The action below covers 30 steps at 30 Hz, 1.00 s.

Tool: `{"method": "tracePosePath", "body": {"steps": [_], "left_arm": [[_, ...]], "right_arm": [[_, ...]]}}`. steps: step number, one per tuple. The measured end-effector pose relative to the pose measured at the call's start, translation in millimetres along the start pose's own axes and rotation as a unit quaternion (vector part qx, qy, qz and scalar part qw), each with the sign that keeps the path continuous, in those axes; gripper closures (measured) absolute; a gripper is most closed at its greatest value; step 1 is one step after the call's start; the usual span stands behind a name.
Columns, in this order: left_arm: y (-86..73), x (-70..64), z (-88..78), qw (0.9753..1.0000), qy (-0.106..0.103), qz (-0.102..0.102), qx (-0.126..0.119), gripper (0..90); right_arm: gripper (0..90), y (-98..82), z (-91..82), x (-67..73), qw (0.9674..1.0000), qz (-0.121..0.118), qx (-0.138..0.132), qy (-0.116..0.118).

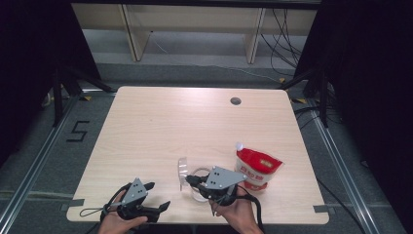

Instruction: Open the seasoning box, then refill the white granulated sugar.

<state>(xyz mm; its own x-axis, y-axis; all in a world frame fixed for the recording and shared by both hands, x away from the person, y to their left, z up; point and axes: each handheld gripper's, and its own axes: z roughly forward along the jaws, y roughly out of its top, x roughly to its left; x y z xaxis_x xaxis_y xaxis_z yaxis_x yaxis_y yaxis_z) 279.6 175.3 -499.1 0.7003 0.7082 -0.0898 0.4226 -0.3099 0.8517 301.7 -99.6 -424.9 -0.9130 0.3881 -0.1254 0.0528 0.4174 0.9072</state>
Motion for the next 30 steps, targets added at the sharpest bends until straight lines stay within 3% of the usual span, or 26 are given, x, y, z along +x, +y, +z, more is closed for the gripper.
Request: {"method": "tracePosePath", "body": {"steps": [6, 10, 12, 13, 17, 18, 20, 22, 27, 30], "left_arm": [[2.8, 2.3, 0.6, 0.9998, -0.015, -0.009, -0.012, 15.9], [3.7, 2.3, 1.7, 0.9998, -0.017, 0.004, -0.01, 15.9], [3.2, 1.9, 1.4, 0.9998, -0.017, 0.001, -0.014, 16.1], [3.4, 1.7, 0.1, 0.9998, -0.014, 0.001, -0.012, 16.1], [3.4, 2.7, -0.6, 0.9999, -0.013, 0.0, -0.011, 16.1], [2.7, 1.0, 0.9, 0.9997, -0.016, -0.012, -0.014, 16.2], [2.8, 0.0, 2.1, 0.9998, -0.016, -0.009, -0.01, 16.1], [3.5, 1.2, 2.7, 0.9997, -0.021, 0.006, -0.01, 16.1], [3.0, 0.9, 1.0, 0.9997, -0.022, 0.009, -0.008, 16.1], [1.9, -1.1, -0.4, 0.9997, -0.02, -0.006, -0.009, 16.0]], "right_arm": [[86.6, -7.7, -10.6, -6.0, 0.9999, 0.009, -0.001, -0.008], [83.9, -20.1, -25.5, -16.1, 0.9993, 0.018, -0.002, -0.033], [82.2, -25.6, -30.5, -19.3, 0.9984, 0.031, -0.006, -0.046], [80.9, -27.5, -32.7, -21.5, 0.9985, 0.025, -0.006, -0.049], [72.2, -33.9, -41.2, -22.1, 0.9988, 0.026, -0.009, -0.041], [70.3, -35.8, -42.7, -22.0, 0.9986, 0.027, -0.013, -0.043], [66.1, -39.3, -47.7, -22.3, 0.9983, 0.033, -0.014, -0.046], [63.7, -43.1, -53.1, -23.2, 0.9981, 0.036, -0.012, -0.05], [60.1, -53.9, -62.5, -22.4, 0.9964, 0.053, -0.012, -0.065], [57.9, -58.8, -69.0, -22.0, 0.996, 0.055, -0.007, -0.069]]}}
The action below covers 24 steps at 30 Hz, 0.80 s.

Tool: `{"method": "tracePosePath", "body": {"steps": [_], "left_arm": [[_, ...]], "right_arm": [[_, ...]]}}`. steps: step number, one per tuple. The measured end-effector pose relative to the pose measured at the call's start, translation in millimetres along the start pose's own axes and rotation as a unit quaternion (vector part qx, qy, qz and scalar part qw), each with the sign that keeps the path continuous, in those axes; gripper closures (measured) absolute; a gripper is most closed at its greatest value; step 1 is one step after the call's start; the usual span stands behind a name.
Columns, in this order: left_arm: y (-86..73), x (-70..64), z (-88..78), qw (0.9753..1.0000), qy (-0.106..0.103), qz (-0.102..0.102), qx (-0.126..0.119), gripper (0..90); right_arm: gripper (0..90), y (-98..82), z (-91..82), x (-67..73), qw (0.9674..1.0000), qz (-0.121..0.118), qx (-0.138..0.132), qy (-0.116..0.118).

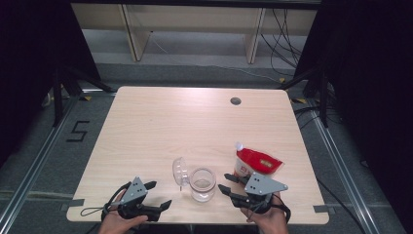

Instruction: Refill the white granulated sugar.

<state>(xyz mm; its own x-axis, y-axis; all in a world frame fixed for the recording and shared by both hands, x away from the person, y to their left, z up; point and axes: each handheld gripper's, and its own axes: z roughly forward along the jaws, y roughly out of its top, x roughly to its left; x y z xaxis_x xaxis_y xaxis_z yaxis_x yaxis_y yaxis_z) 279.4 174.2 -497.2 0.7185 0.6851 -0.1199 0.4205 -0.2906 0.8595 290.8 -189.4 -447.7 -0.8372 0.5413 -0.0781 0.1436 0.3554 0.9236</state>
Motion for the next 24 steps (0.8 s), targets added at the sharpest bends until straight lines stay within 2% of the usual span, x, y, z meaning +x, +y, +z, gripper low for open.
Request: {"method": "tracePosePath", "body": {"steps": [2, 6, 9, 11, 12, 13, 16, 24], "left_arm": [[0.2, -0.1, -1.4, 1.0, 0.0, 0.006, 0.001, 16.0], [0.4, -1.2, -0.1, 1.0, 0.001, 0.0, -0.002, 16.0], [0.2, -0.9, 0.1, 1.0, 0.0, 0.009, 0.003, 16.0], [1.1, -1.3, 0.2, 1.0, 0.0, 0.007, 0.002, 16.0], [2.1, -0.3, 0.9, 0.9999, -0.003, 0.014, 0.002, 16.0], [3.2, 0.4, 2.1, 0.9998, -0.003, 0.017, -0.001, 16.0], [3.6, -1.5, 3.8, 1.0, -0.006, 0.004, -0.004, 16.0], [2.2, -1.4, 2.7, 1.0, -0.005, 0.008, -0.002, 16.1]], "right_arm": [[57.0, -3.8, -3.7, -0.5, 0.9999, 0.012, -0.001, -0.002], [55.1, -10.4, -11.1, -1.6, 0.9997, 0.02, 0.01, -0.009], [54.1, -14.1, -16.0, -1.9, 0.9997, 0.013, 0.008, -0.017], [53.3, -16.1, -20.5, -1.8, 0.9996, 0.018, 0.011, -0.02], [53.0, -17.3, -21.8, -1.6, 0.9996, 0.022, 0.009, -0.017], [52.6, -18.4, -25.0, -2.0, 0.9994, 0.022, 0.01, -0.023], [51.8, -22.2, -31.9, -2.7, 0.999, 0.028, 0.012, -0.032], [49.5, -33.5, -58.4, -2.8, 0.9965, 0.058, 0.002, -0.06]]}}
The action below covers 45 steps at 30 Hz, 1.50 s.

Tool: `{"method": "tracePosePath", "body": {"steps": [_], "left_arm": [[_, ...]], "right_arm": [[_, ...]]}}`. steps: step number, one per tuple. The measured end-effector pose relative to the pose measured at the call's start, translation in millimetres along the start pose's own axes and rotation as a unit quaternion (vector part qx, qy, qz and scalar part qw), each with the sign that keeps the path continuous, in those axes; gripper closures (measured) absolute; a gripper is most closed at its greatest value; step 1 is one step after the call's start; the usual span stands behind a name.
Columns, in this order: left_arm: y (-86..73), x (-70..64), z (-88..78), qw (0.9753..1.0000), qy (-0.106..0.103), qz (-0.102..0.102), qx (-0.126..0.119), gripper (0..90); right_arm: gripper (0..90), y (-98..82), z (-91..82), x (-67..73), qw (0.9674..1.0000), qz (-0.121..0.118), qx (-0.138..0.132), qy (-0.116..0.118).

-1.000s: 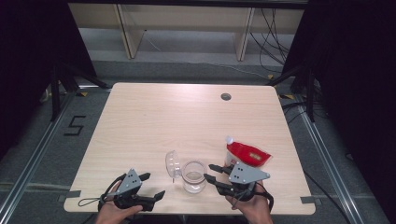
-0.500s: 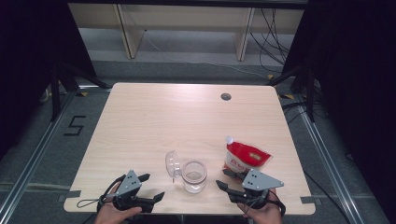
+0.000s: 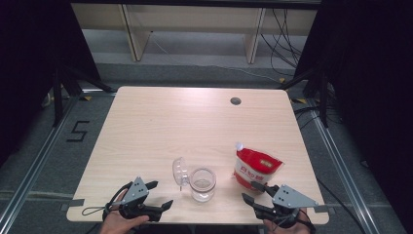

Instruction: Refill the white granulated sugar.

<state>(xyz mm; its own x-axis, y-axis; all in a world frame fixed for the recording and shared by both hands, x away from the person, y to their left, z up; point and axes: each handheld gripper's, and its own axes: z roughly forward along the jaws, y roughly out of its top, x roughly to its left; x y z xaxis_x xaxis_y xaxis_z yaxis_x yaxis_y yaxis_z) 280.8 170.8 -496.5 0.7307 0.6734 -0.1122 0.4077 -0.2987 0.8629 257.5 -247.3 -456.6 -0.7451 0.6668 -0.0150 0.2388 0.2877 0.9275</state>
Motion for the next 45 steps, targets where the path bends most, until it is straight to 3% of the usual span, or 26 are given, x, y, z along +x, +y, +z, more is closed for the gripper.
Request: {"method": "tracePosePath", "body": {"steps": [6, 8, 11, 13, 14, 15, 16, 17, 19, 20, 21, 23, 24, 26, 27, 28, 30, 32, 33, 34, 35, 36, 39, 40, 43, 45], "left_arm": [[-1.9, -0.3, 0.2, 1.0, 0.004, -0.004, -0.002, 16.1], [-1.0, 2.4, -1.6, 0.9999, 0.005, 0.014, 0.003, 16.1], [-1.4, 2.1, -1.5, 0.9999, 0.006, 0.011, -0.002, 16.1], [-1.8, 1.5, -0.5, 0.9999, 0.006, 0.008, -0.002, 16.1], [-1.7, 1.4, -0.3, 0.9999, 0.006, 0.01, 0.0, 16.1], [-2.3, -0.8, 0.6, 1.0, 0.006, -0.005, -0.002, 16.1], [-2.0, -0.9, 0.0, 1.0, 0.008, 0.001, 0.002, 16.0], [-1.9, -1.0, -0.1, 1.0, 0.009, 0.001, 0.004, 16.1], [-1.9, -0.8, 0.1, 1.0, 0.005, 0.003, 0.002, 16.0], [-2.1, -0.7, -0.1, 1.0, 0.007, 0.002, 0.003, 16.0], [-2.3, -1.2, -0.1, 1.0, 0.008, -0.002, 0.003, 16.0], [-2.4, 1.4, 1.0, 0.9999, 0.003, 0.012, 0.001, 16.0], [-3.2, 0.1, 1.5, 1.0, 0.005, -0.002, 0.002, 16.0], [-2.9, 0.1, 1.4, 1.0, 0.005, -0.003, 0.003, 16.0], [-2.7, -0.1, 1.6, 1.0, 0.004, -0.005, 0.002, 16.0], [-2.6, -0.2, 1.7, 1.0, 0.004, -0.005, 0.002, 16.0], [-2.5, -0.1, 2.2, 1.0, 0.003, -0.003, 0.003, 16.0], [-3.0, -0.2, 3.4, 1.0, 0.002, -0.001, 0.005, 16.0], [-3.3, -0.3, 4.0, 1.0, 0.002, -0.001, 0.005, 16.0], [-3.3, -0.2, 4.1, 1.0, 0.002, 0.0, 0.005, 16.0], [-3.3, -0.2, 4.2, 1.0, 0.002, -0.001, 0.004, 16.0], [-3.5, -0.4, 4.4, 1.0, 0.002, -0.004, 0.004, 16.0], [-3.2, 0.0, 3.6, 1.0, 0.0, -0.003, 0.002, 16.0], [-3.0, 0.1, 3.5, 1.0, -0.001, -0.003, 0.002, 15.9], [-2.2, 0.5, 2.7, 1.0, 0.0, 0.002, 0.001, 15.9], [-1.8, 0.9, 3.5, 1.0, -0.004, 0.005, -0.005, 15.9]], "right_arm": [[47.2, -11.9, -20.8, -4.9, 0.9992, 0.017, 0.019, -0.032], [46.8, -15.9, -25.6, -8.1, 0.9984, 0.024, 0.025, -0.045], [43.5, -20.5, -30.8, -17.3, 0.9969, 0.038, 0.03, -0.062], [38.2, -24.1, -31.0, -25.2, 0.9964, 0.035, 0.027, -0.072], [36.0, -26.2, -29.4, -29.3, 0.9966, 0.036, 0.027, -0.069], [34.1, -28.4, -28.9, -31.7, 0.9962, 0.039, 0.031, -0.072], [32.8, -30.7, -26.1, -35.7, 0.9968, 0.031, 0.027, -0.068], [31.9, -32.4, -24.2, -35.8, 0.9962, 0.049, 0.032, -0.065], [30.9, -33.5, -19.3, -41.5, 0.9971, 0.034, 0.028, -0.061], [31.0, -32.9, -17.3, -40.1, 0.997, 0.041, 0.029, -0.058], [31.9, -32.1, -15.2, -43.3, 0.9977, 0.025, 0.029, -0.056], [32.7, -30.8, -10.8, -46.9, 0.9984, 0.01, 0.025, -0.049], [31.8, -30.6, -8.7, -47.8, 0.9984, 0.018, 0.025, -0.048], [30.8, -30.2, -3.6, -52.1, 0.9988, 0.019, 0.016, -0.042], [30.6, -30.5, -1.6, -55.0, 0.999, 0.007, 0.014, -0.042], [30.6, -30.8, 0.3, -54.8, 0.9987, 0.021, 0.013, -0.044], [29.4, -31.9, 3.7, -58.2, 0.9987, 0.019, 0.016, -0.045], [27.7, -32.2, 5.4, -58.2, 0.9979, 0.042, 0.019, -0.046], [27.7, -32.4, 8.1, -60.9, 0.9987, 0.027, 0.007, -0.044], [27.7, -32.0, 9.1, -61.1, 0.9987, 0.029, 0.007, -0.041], [27.7, -31.6, 12.3, -64.2, 0.9995, 0.007, -0.004, -0.032], [27.6, -31.4, 14.0, -62.5, 0.9993, 0.018, -0.004, -0.033], [30.8, -30.7, 17.8, -61.3, 0.9994, 0.017, -0.005, -0.029], [30.6, -30.8, 20.1, -64.0, 0.9995, -0.002, -0.017, -0.025], [30.3, -31.9, 23.9, -59.1, 0.9997, 0.014, -0.009, -0.017], [30.1, -32.0, 26.6, -61.5, 0.9996, -0.001, -0.02, -0.02]]}}
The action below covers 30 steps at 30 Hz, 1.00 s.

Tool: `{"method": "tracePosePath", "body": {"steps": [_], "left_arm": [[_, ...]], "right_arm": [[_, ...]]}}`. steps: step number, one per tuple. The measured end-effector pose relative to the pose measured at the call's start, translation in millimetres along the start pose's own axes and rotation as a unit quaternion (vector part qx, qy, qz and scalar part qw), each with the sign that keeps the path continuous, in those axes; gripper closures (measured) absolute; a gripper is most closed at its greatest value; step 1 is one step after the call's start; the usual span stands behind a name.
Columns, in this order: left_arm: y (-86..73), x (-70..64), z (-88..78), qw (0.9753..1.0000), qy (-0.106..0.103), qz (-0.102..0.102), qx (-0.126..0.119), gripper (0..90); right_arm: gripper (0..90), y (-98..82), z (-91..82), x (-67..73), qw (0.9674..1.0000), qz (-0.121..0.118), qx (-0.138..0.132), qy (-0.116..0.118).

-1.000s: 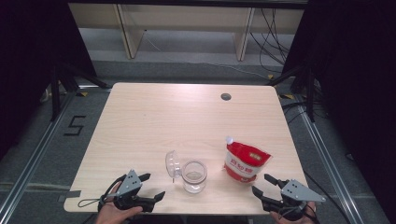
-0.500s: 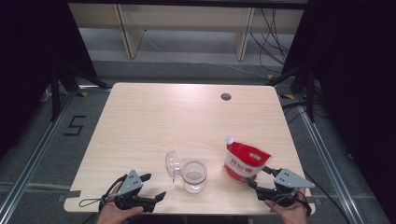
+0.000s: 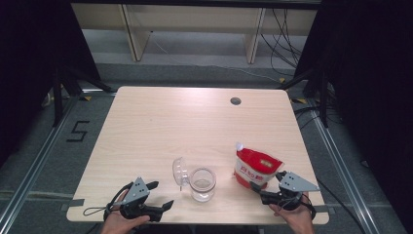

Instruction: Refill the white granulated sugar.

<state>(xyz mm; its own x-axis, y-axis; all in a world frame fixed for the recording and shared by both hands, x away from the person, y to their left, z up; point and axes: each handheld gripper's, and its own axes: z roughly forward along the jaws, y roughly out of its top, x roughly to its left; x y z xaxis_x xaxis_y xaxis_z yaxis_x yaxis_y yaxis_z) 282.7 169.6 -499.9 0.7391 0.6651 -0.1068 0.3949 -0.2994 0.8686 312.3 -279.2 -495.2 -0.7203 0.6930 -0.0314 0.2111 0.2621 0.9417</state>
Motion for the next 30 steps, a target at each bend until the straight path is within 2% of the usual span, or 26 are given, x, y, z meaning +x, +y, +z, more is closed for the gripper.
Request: {"method": "tracePosePath", "body": {"steps": [1, 2, 4, 5, 7, 8, 9, 10, 11, 12, 13, 14, 22, 25, 27, 28, 29, 30], "left_arm": [[0.2, 0.1, -0.3, 1.0, 0.002, 0.003, 0.003, 15.9], [0.3, 0.1, -0.1, 1.0, 0.001, 0.003, 0.003, 15.9], [0.9, 0.2, 0.0, 1.0, -0.006, 0.002, -0.002, 15.8], [1.2, -0.7, -0.4, 0.9999, -0.007, -0.009, -0.004, 15.8], [2.1, -1.1, -0.6, 0.9998, -0.009, -0.011, -0.013, 15.8], [2.2, 0.2, -1.0, 0.9999, -0.009, -0.002, -0.008, 15.8], [2.3, 1.0, -1.0, 1.0, -0.006, 0.005, -0.005, 15.8], [1.7, 0.9, 0.1, 0.9999, -0.01, 0.002, -0.007, 15.8], [1.1, -1.2, 0.9, 0.9998, -0.009, -0.015, -0.008, 15.8], [1.4, -0.7, 0.5, 0.9999, -0.008, -0.007, -0.006, 15.8], [1.7, -0.2, 0.6, 0.9999, -0.01, -0.001, -0.006, 15.8], [1.9, 0.1, 0.6, 0.9999, -0.01, 0.003, -0.007, 15.8], [1.9, 0.4, 0.1, 0.9999, -0.01, 0.002, -0.005, 15.8], [1.7, -0.2, 0.6, 1.0, -0.007, 0.001, -0.004, 15.8], [1.4, 0.3, 0.3, 1.0, -0.005, 0.002, -0.001, 15.8], [1.3, 0.3, 0.4, 1.0, -0.006, 0.002, -0.001, 15.8], [1.2, 0.5, 0.4, 1.0, -0.006, 0.002, 0.0, 15.8], [1.2, 0.2, 0.8, 1.0, -0.009, 0.001, -0.001, 15.8]], "right_arm": [[30.0, -0.2, 1.4, -0.9, 1.0, -0.008, -0.005, -0.003], [30.1, -0.5, 2.3, -0.4, 1.0, 0.002, 0.0, 0.008], [30.3, -0.5, 4.0, -1.7, 1.0, -0.006, -0.005, 0.006], [30.3, -1.3, 4.2, 1.4, 0.9998, 0.019, 0.001, 0.01], [30.3, -1.3, 6.5, -0.7, 0.9999, 0.007, -0.007, 0.007], [30.2, -1.2, 6.2, 0.5, 0.9998, 0.016, 0.002, 0.008], [30.3, -1.1, 8.4, -2.0, 1.0, 0.002, -0.006, 0.005], [30.2, -1.4, 9.7, -0.6, 0.9999, 0.005, -0.011, 0.0], [30.2, -1.0, 10.9, -3.0, 0.9999, -0.004, -0.009, 0.014], [30.0, -1.0, 11.8, -1.7, 0.9998, 0.009, -0.008, 0.015], [30.0, -0.7, 13.0, -2.9, 0.9998, -0.003, -0.018, 0.008], [30.0, -0.4, 13.4, -1.6, 0.9998, 0.007, -0.013, 0.011], [30.0, -0.5, 20.0, -3.8, 0.9997, -0.002, -0.022, 0.013], [30.8, -1.1, 21.2, -2.5, 0.9995, 0.016, -0.026, 0.013], [30.9, -0.9, 22.0, -2.8, 0.9992, 0.017, -0.037, 0.007], [30.9, -0.4, 22.1, -5.4, 0.9992, 0.007, -0.038, 0.009], [30.9, -0.2, 22.9, -7.2, 0.9989, 0.005, -0.042, 0.02], [30.9, -0.1, 21.4, -4.3, 0.9989, 0.023, -0.037, 0.016]]}}
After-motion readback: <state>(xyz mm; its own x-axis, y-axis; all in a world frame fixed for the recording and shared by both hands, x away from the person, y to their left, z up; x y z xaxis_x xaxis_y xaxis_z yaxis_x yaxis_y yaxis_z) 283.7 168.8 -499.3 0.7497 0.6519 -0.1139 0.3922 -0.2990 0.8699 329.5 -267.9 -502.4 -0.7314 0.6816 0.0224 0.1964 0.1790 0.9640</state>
